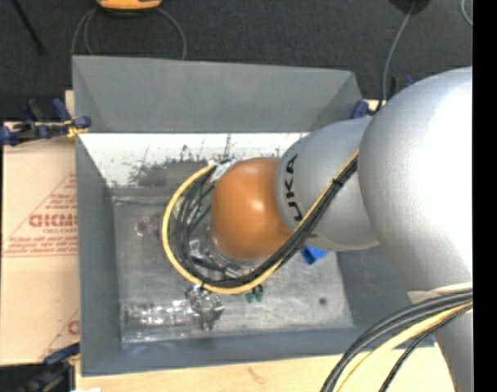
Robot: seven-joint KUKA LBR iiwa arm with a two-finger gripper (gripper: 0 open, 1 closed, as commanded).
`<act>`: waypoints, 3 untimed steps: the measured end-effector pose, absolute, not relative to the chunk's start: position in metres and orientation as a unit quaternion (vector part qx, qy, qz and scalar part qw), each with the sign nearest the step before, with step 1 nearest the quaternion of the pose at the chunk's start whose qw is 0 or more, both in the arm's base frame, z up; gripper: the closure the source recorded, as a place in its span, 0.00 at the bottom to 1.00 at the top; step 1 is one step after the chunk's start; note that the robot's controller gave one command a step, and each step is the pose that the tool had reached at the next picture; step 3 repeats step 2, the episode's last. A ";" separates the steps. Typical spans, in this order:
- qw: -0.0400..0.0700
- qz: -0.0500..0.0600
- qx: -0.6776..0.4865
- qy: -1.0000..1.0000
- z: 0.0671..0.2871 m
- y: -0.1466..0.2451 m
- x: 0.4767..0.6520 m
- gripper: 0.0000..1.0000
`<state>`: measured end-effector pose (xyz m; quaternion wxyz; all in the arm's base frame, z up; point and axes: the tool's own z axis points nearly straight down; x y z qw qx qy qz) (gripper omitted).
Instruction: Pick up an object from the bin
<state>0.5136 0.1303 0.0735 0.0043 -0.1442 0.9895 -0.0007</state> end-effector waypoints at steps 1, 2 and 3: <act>0.009 0.001 -0.143 0.990 0.076 0.132 0.516 1.00; 0.006 0.000 -0.127 0.992 0.207 0.129 0.528 1.00; 0.006 0.000 -0.127 0.992 0.207 0.129 0.528 1.00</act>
Offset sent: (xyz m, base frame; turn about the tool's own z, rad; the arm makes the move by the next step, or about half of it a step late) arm 0.0000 0.0000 0.0000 0.0000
